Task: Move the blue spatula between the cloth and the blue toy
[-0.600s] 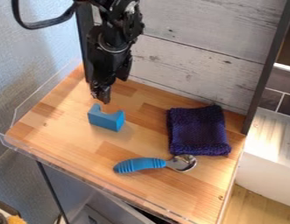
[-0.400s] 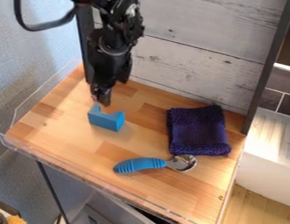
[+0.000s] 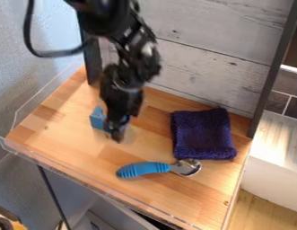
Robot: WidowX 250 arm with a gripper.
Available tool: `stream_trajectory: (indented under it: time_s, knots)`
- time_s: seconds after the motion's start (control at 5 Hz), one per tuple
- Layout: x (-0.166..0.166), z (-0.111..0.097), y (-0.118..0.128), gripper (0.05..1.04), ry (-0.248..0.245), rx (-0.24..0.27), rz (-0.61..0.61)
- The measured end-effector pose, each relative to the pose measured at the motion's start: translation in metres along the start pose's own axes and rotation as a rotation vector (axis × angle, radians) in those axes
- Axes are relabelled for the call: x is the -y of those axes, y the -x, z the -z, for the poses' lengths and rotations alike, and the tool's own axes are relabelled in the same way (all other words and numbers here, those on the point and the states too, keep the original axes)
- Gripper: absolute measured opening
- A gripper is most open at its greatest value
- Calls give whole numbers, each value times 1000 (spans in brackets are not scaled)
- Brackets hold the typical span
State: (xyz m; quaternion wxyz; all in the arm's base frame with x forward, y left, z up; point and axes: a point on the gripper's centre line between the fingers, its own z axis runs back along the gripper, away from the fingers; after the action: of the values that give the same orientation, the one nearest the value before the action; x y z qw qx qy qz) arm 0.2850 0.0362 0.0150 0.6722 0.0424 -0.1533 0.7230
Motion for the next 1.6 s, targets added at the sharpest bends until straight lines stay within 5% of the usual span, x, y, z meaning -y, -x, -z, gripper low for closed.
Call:
stream_trajectory:
  time_s: [0.4,1.0,1.2,1.4,1.6]
  knots:
    - [-20,10,41,1001,-56,-20,-130]
    - [-31,45,58,949,-133,-92,-209]
    - [-26,47,59,664,-138,-122,-164]
    - [-26,47,54,449,-129,-97,-179]
    - [-26,46,55,442,-127,-106,-176]
